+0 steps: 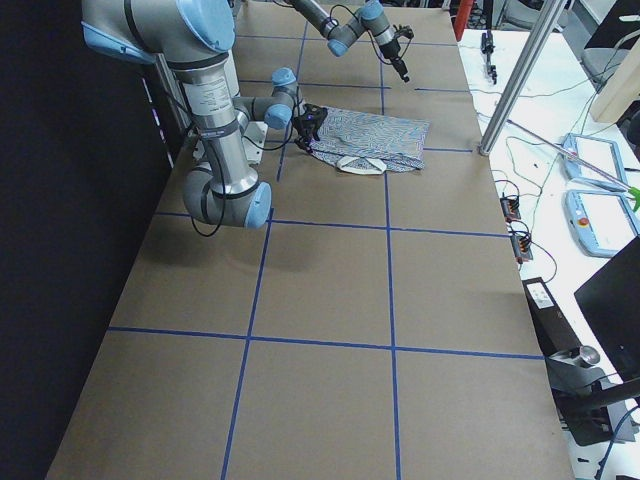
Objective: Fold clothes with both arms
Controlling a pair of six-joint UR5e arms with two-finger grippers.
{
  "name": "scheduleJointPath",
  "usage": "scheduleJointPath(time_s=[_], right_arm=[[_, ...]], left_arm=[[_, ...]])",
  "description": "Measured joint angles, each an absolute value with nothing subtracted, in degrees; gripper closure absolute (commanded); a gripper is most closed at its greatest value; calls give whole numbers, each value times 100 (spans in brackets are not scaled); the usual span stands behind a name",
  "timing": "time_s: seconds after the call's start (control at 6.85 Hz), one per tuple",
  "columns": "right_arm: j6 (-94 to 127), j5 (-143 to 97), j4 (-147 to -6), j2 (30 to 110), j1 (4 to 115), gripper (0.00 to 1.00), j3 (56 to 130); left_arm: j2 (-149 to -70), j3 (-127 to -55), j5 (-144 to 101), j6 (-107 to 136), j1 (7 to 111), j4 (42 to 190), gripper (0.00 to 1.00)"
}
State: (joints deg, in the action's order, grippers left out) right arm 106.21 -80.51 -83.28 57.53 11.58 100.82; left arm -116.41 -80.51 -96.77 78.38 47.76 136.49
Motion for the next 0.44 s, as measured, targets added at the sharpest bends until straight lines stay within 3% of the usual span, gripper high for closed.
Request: scheduleJointPath(time_s=[0.44], right_arm=[[10677, -8051, -8301, 5729, 1128, 41, 10042]], left_arm=[[-11653, -8032, -9669, 7819, 4773, 13649, 46]])
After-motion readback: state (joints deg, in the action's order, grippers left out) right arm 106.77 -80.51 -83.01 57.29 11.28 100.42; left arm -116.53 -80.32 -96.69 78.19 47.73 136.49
